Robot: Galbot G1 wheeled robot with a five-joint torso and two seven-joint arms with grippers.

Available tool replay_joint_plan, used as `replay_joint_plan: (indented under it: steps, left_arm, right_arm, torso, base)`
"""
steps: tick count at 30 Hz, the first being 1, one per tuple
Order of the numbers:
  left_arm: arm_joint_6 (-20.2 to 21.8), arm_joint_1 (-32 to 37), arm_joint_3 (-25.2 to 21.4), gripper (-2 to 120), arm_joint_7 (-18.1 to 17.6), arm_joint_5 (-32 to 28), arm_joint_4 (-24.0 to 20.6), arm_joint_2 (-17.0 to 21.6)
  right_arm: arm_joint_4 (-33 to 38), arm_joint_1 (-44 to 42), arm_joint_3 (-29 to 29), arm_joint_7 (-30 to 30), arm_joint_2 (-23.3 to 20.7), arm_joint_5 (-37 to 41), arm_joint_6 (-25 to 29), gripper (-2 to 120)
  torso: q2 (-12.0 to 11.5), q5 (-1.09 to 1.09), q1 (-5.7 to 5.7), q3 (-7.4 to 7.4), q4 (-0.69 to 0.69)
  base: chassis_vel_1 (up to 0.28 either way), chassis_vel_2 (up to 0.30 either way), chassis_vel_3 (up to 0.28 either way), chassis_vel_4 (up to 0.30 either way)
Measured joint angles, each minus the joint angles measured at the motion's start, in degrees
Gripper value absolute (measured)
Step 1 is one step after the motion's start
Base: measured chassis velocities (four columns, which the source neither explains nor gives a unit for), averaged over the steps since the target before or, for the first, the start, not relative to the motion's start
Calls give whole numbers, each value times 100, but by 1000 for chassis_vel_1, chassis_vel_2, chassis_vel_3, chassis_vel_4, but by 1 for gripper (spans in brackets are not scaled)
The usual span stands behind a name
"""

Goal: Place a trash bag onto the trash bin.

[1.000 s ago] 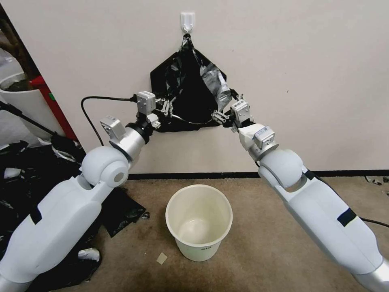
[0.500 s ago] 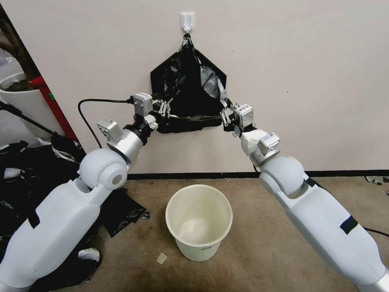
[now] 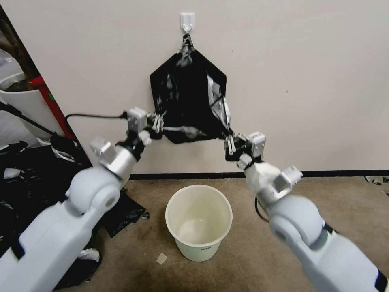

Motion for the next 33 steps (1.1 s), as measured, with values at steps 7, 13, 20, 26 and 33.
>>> replay_joint_plan:
  steps: [7,13,20,26,33]
  left_arm:
    - [82,343,-21,0,11,39,-380,-103]
    - [333,279,149,0,75,-58,-459,-159]
    - [438,499,428,0,189,79,-218,-493]
    - [731,683,613,0,158,255,-160,-776]
    - [840,993,767,0,134,516,-180,-860]
  right_arm:
    - [329,-449,35,15,276,-16,94,0]
    - [487,-690,181,145,267,-44,-16,0]
    - [503,-1099,302,457,169,-211,-237,0]
    - [504,-1483,212,777,61,-319,-470,0]
    - [396,-1654,136,928,-9,-475,-627,0]
  torso:
    - [0,1,0,0,-1]
    - [0,2,0,0,-2]
    - [0,1,0,1,-2]
    - [0,1,0,1,-2]
    - [0,2,0,0,-2]
  base:
    - [0,0,0,0]
    - [0,0,0,0]
    - [0,0,0,0]
    - [0,0,0,0]
    - [0,0,0,0]
